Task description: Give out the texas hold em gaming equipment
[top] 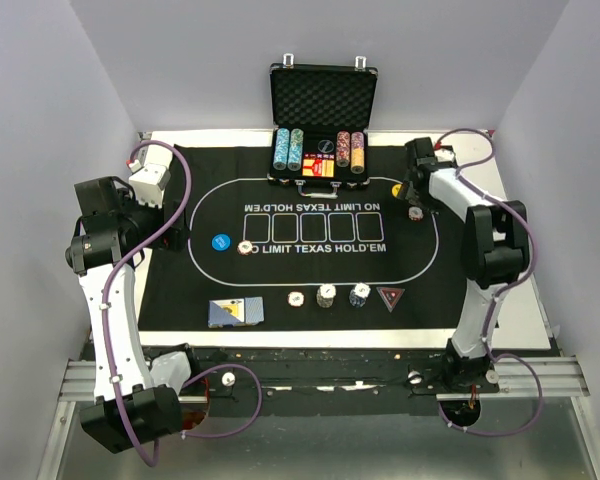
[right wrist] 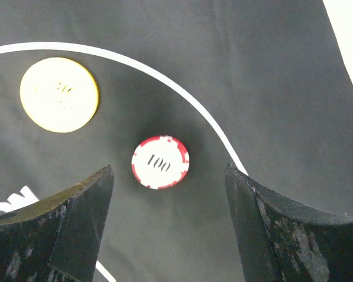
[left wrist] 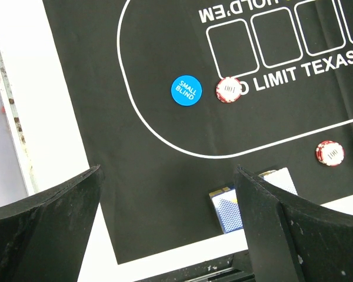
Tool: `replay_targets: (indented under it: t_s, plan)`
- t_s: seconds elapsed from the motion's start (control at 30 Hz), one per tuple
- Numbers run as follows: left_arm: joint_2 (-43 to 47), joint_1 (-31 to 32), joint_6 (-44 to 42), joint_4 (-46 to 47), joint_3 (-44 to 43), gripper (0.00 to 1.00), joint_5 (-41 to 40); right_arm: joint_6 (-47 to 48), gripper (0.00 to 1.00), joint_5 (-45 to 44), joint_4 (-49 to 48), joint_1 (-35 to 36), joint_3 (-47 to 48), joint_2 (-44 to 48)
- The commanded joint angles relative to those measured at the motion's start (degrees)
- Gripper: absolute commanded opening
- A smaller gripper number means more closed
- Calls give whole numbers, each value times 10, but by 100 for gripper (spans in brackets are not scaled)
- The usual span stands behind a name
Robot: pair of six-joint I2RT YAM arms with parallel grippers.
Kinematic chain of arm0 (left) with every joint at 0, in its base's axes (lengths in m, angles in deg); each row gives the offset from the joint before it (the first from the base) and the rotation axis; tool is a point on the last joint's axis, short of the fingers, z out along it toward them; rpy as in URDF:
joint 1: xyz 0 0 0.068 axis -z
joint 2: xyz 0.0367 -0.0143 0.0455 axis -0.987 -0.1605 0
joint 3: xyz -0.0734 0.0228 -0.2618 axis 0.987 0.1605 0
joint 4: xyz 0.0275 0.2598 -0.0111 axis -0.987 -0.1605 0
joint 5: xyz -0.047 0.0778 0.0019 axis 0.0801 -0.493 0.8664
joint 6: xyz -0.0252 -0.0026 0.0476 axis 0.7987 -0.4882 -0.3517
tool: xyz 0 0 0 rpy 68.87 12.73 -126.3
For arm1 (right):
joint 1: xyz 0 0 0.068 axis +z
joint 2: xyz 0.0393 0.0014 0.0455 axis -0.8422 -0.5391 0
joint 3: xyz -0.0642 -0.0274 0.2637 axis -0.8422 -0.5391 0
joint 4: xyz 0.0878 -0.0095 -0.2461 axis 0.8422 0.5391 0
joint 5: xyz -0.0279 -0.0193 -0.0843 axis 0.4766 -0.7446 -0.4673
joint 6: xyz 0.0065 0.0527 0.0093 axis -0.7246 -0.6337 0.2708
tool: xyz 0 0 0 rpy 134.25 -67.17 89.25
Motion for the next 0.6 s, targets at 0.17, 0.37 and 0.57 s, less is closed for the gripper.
replay_targets:
  t_s: [0.17,0.37,0.57]
  plan:
    - [6,-4,-7,-21,-14,99,4,13,87,-62,39,207,1,131]
    - [6,-3,-5,-20,-14,99,8,8,91,26,38,378,-24,118]
    - [4,-4,-3,-18,-14,99,12,23,97,99,22,468,-33,90]
